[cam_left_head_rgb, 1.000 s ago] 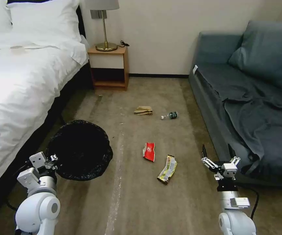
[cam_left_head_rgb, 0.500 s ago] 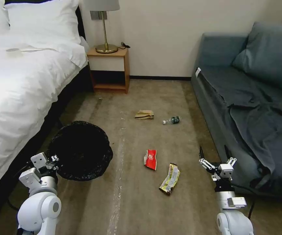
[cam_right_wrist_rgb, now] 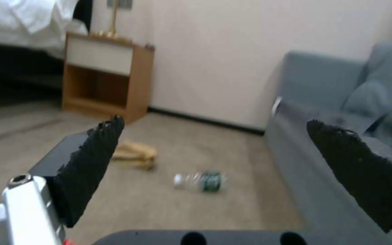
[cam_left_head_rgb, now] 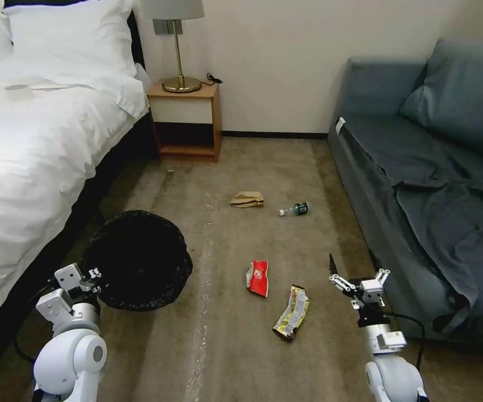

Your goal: Pick up the trash bin, then pick up the garbage on the floor and place it into the trash bin.

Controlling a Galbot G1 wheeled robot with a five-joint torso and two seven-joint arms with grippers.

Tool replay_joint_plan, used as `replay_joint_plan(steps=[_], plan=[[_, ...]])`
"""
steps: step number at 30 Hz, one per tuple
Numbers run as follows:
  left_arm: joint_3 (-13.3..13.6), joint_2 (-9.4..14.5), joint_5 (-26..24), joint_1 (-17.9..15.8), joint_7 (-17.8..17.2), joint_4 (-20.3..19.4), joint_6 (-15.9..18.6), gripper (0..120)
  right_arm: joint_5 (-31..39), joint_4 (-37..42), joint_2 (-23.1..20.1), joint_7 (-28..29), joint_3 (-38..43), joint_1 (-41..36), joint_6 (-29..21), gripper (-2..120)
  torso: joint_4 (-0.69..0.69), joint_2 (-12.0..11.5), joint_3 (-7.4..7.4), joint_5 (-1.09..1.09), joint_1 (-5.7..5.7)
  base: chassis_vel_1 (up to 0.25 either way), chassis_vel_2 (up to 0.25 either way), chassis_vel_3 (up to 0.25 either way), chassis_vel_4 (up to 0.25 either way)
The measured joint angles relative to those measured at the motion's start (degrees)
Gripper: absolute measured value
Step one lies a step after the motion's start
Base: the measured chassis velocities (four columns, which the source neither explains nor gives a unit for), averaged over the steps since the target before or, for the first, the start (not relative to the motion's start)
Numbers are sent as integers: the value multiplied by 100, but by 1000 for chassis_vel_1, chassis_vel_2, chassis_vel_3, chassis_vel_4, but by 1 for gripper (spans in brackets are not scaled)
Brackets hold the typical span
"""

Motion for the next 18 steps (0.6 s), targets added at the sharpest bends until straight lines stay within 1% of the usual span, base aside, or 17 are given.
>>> replay_joint_plan(steps=[1, 4, 5, 7, 8, 9, 10, 11, 12, 13, 15, 18], plan=[[0, 0, 0, 0, 0, 0, 0, 3, 0, 0, 0, 0, 0, 0, 0, 100, 0, 0, 0, 0, 0, 0, 0, 0, 0], [2, -17, 14, -20, 14, 104, -21, 3, 181, -391, -209, 69, -371, 259, -366, 100, 1, 0, 0, 1, 0, 0, 0, 0, 0], [2, -17, 14, -20, 14, 104, -21, 3, 181, -391, -209, 69, -371, 259, -366, 100, 1, 0, 0, 1, 0, 0, 0, 0, 0], [18, -17, 34, -69, 23, 188, -24, 3, 515, -686, -366, 76, -684, 489, -831, 100, 1, 0, 1, 1, 0, 0, 0, 0, 0], [18, -17, 34, -69, 23, 188, -24, 3, 515, -686, -366, 76, -684, 489, -831, 100, 1, 0, 1, 1, 0, 0, 0, 0, 0], [51, -15, 67, -107, 41, 253, -32, 3, 856, -854, -476, 199, -908, 655, -1283, 100, 1, 0, 1, 0, 0, 0, 0, 0, 0], [61, -14, 79, -117, 53, 279, -38, 3, 1091, -919, -534, 265, -1026, 727, -1525, 100, 0, 0, 1, 0, 0, 0, 0, 0, 0], [61, -14, 79, -117, 53, 279, -38, 3, 1091, -919, -534, 265, -1026, 727, -1525, 100, 0, 0, 1, 0, 0, 0, 0, 0, 0], [82, -13, 111, -127, 84, 316, -80, 3, 1685, -1045, -639, 445, -1271, 882, -1983, 100, 0, 0, 1, 0, 0, 0, 0, 0, 0], [82, -13, 111, -127, 84, 316, -80, 3, 1685, -1045, -639, 445, -1271, 882, -1983, 100, 0, 0, 1, 0, 0, 0, 0, 0, 0], [121, -23, 157, -129, 109, 356, -125, 3, 2063, -1230, -690, 558, -1484, 1080, -2249, 100, 0, 0, 1, 1, 1, 0, 0, 0, 0], [164, -44, 211, -131, 124, 393, -151, 3, 2191, -1429, -689, 583, -1620, 1261, -2397, 100, 1, 0, 1, -1, 0, 0, 0, 0, 0]])
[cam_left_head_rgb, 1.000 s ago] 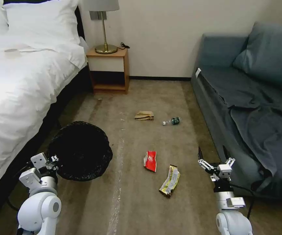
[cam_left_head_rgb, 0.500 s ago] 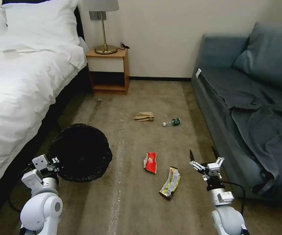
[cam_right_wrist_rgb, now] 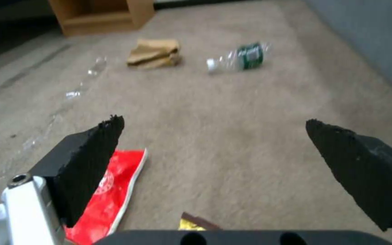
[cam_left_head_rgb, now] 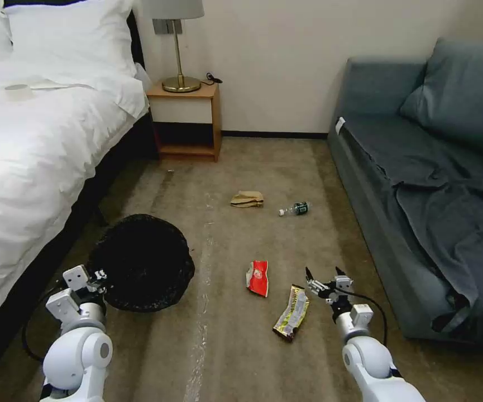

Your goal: Pick up the trash bin, then pick up the garbage on the floor and place it into the trash bin.

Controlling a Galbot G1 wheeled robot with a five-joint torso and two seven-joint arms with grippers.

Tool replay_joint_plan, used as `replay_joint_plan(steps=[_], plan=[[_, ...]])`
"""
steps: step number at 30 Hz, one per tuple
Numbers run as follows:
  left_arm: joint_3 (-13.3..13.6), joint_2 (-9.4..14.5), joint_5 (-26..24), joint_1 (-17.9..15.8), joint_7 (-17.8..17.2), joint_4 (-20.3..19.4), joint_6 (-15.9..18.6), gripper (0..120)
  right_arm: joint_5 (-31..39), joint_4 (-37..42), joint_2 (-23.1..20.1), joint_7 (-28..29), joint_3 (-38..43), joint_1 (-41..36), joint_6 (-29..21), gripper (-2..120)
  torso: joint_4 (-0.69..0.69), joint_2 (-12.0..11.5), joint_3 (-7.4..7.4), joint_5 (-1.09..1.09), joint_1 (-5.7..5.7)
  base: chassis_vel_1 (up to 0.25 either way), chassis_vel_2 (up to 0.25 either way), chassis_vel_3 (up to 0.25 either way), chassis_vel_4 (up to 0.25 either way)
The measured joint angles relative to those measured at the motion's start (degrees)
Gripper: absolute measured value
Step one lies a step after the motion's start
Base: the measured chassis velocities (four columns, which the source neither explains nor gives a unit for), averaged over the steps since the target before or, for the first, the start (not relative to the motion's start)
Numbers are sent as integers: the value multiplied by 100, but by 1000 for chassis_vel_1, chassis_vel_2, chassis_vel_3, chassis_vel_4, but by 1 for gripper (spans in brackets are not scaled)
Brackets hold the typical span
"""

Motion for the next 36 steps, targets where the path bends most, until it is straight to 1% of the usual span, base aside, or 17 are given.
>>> replay_joint_plan(steps=[1, 3, 4, 6, 10, 18, 26, 36], plan=[[0, 0, 0, 0, 0, 0, 0, 3, 0, 0, 0, 0, 0, 0, 0, 100, 0, 0, 0, 0, 0, 0, 0, 0, 0], [49, -13, 48, -4, 9, 16, -23, 3, 114, -157, 47, 17, -115, 113, -222, 100, 0, 0, 0, 1, 0, 0, 0, 0, 0], [49, -13, 48, -4, 9, 16, -23, 3, 114, -157, 47, 17, -115, 113, -222, 100, 0, 0, 0, 1, 0, 0, 0, 0, 0], [101, -22, 115, -11, 31, 17, -45, 3, 125, -339, 107, 26, -184, 189, -377, 100, 0, 0, 0, 0, 0, 0, 0, 0, 0], [200, -23, 186, -15, 44, 14, -55, 3, 49, -652, 194, 16, -214, 237, -473, 100, -1, 0, 0, 0, 0, 0, 0, 0, 0], [372, 0, 249, -43, 52, -16, -56, 3, -166, -1188, 364, -79, -82, 304, -457, 100, -2, 0, 0, 1, 0, 0, 0, 0, 0], [400, -23, 315, 2, 52, -55, -61, 3, -276, -1640, 496, -218, -21, 418, -378, 100, 0, 0, 0, 1, 0, 0, 0, 0, 0], [411, -48, 352, 8, 51, -51, -74, 3, -440, -2021, 629, -392, 2, 484, -252, 100, -1, 0, 0, 1, 0, 0, 0, 0, 0]])
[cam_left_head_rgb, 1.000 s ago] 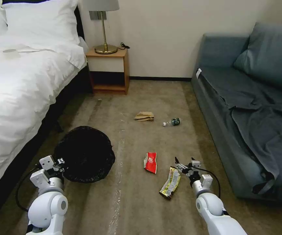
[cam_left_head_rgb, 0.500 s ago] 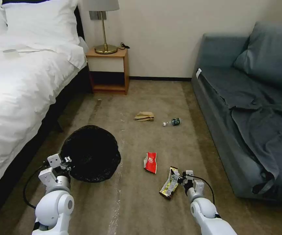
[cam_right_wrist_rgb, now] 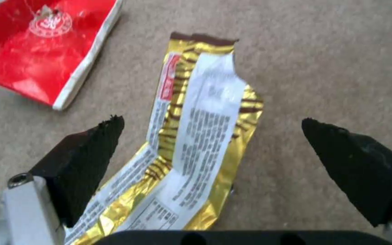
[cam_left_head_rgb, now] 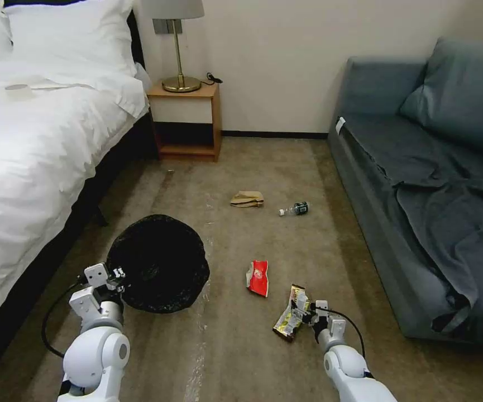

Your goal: Pick up the trash bin, then pick up the garbage on the floor and place it into the trash bin.

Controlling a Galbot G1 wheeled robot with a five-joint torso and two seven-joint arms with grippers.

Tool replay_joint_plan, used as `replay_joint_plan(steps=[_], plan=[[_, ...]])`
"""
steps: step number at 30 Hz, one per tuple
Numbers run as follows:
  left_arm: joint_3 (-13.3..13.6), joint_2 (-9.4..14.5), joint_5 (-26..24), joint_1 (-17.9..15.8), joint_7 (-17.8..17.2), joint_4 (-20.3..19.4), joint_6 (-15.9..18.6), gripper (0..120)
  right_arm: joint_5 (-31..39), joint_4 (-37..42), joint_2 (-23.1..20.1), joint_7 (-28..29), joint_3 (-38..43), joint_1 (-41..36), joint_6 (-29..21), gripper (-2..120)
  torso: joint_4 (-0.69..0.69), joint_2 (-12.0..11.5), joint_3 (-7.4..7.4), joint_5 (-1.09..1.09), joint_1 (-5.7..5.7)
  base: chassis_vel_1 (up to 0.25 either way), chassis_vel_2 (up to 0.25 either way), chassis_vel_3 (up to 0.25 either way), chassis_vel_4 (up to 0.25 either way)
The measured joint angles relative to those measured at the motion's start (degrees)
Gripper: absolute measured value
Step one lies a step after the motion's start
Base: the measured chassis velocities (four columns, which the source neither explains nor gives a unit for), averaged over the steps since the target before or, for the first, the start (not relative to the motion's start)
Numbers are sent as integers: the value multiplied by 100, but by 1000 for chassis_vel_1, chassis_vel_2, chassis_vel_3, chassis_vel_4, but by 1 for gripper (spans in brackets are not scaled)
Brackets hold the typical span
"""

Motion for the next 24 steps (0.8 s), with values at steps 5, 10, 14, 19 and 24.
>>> replay_joint_plan(steps=[5, 10, 14, 19, 24], plan=[[20, -4, 29, 29, 3, 34, -33, 3, -87, -232, 106, -94, 21, 72, 106, 100, 0, 0, 0, 0, 0, 0, 0, 0, 0], [15, -3, 31, 33, 11, 41, -43, 3, -179, -399, 182, -195, 55, 105, 211, 100, 0, 0, 0, 0, 0, 0, 0, 0, 0], [1, -3, 31, 28, 12, 41, -43, 3, -272, -551, 244, -308, 87, 132, 314, 100, 0, 0, 0, 0, 0, 0, 0, 0, 0], [-21, -3, 27, 43, 15, 38, -56, 3, -419, -770, 324, -412, 154, 173, 482, 85, 0, 0, 0, -2, 0, 0, 0, 0, 0], [-34, -2, 22, 44, 18, 38, -64, 3, -469, -843, 351, -430, 193, 183, 538, 71, -2, 0, -1, -3, 0, 0, 0, 0, 0]])
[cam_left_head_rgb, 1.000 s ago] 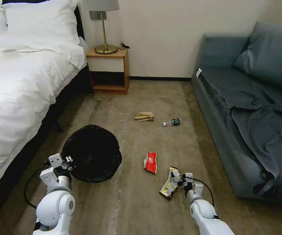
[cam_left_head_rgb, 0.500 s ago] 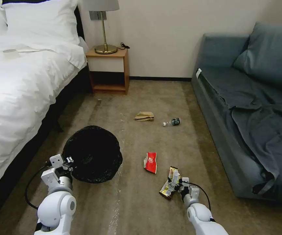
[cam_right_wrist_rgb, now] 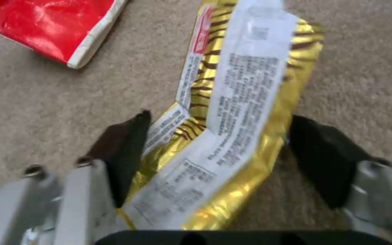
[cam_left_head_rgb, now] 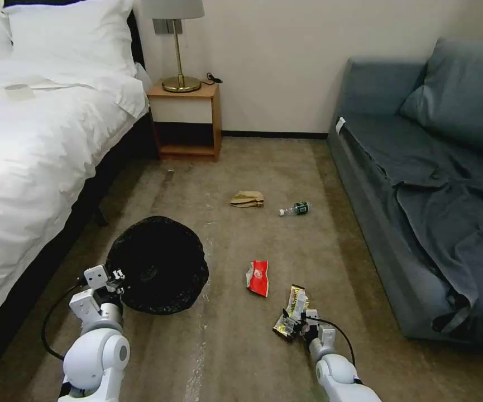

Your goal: Pick up the trash bin, then pick up the garbage on the floor and place it into the trash bin.

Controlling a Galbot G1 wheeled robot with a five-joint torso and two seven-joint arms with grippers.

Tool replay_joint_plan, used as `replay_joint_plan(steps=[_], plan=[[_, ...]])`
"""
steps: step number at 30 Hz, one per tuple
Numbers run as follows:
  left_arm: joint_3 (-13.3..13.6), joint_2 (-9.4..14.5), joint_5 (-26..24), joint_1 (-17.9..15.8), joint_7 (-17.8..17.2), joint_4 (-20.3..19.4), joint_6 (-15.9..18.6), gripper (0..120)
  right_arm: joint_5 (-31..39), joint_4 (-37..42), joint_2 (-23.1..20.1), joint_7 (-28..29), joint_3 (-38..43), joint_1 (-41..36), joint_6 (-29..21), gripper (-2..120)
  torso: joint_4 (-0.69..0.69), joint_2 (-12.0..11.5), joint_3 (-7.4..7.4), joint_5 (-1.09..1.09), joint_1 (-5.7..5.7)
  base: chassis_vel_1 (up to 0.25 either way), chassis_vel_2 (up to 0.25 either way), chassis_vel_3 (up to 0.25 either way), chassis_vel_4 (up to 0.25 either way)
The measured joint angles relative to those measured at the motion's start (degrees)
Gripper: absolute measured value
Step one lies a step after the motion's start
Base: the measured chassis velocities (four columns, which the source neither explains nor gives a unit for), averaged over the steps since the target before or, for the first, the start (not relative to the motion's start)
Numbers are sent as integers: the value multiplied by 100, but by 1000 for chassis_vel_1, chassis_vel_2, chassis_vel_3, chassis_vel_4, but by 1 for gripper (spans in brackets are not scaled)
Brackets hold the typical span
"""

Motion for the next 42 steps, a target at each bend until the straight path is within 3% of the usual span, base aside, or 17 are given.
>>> replay_joint_plan(steps=[2, 12, 19, 34, 37, 42], plan=[[-4, 1, -6, -2, 2, 0, -4, 3, -8, -8, 7, 2, 12, 0, 10, 59, 0, 0, 0, -1, 0, 0, 0, 0, 0], [9, -12, -17, -11, 4, 0, -13, 3, -71, -6, 47, 14, 48, 7, 19, 28, 3, 0, 0, 5, 0, 0, 0, 0, 0], [16, -15, -32, -14, 5, 19, -13, 3, -87, 70, 57, 11, 46, -26, 21, 1, 3, 0, 1, 5, 0, 0, 0, 0, 0], [3, -41, -25, -27, 17, 132, -47, 3, -53, 501, 22, 207, -128, -131, 74, 0, 2, 0, 1, 4, 0, 0, 0, 0, 0], [13, -48, -14, -38, 25, 165, -60, 3, 45, 910, -64, 353, -293, -187, 75, 0, 2, 0, 1, 3, 0, 0, 0, 0, 0], [84, -53, 3, -60, 40, 214, -65, 3, 330, 2292, -347, 901, -916, -249, -44, 0, 2, 0, 1, 2, 0, 0, 0, 0, 0]])
